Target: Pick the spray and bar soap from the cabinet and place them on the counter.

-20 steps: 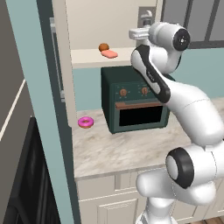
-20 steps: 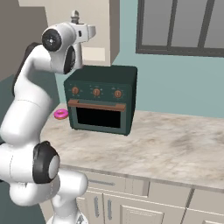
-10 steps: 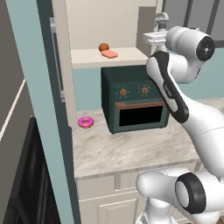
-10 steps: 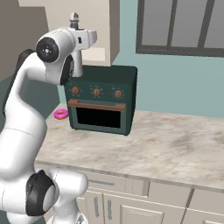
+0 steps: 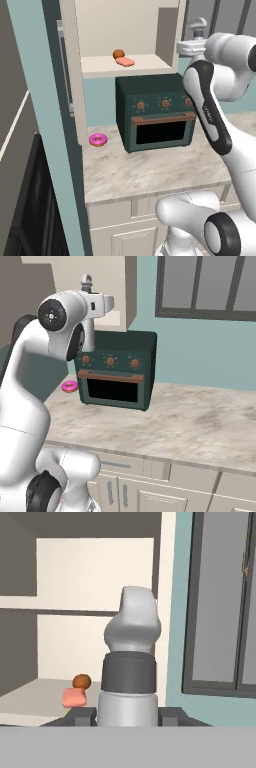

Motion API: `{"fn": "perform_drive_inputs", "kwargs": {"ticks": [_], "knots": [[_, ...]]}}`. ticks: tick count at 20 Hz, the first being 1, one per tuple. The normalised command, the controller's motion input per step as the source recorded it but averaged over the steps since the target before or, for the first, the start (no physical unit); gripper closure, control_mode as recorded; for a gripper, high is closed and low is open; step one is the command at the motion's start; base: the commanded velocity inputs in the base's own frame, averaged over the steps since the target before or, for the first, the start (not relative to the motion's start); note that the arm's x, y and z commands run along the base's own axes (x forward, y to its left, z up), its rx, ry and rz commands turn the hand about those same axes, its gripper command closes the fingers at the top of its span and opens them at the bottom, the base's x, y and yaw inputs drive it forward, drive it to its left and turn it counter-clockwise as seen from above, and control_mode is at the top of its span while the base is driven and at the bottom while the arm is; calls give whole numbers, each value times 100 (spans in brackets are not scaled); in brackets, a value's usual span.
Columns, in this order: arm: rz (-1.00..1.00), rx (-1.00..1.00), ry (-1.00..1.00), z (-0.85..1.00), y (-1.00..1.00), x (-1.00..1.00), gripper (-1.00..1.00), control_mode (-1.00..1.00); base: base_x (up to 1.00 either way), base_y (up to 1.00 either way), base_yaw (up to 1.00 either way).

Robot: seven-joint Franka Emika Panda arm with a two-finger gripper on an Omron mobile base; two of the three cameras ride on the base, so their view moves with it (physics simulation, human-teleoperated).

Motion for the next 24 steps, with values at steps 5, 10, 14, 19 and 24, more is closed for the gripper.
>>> {"fn": "perform_drive_inputs", "kwargs": {"ticks": [5, 10, 14, 19, 24], "knots": [[-4, 0, 0, -17, -6, -5, 100, -100, 0, 0, 0], [-6, 0, 2, -36, -22, -3, 100, -100, 0, 0, 0], [-5, 0, 1, -29, -27, 0, 100, -100, 0, 0, 0], [-4, 0, 3, -19, -31, 0, 100, -100, 0, 0, 0], [-3, 0, 7, -14, -32, 0, 100, -100, 0, 0, 0]]}}
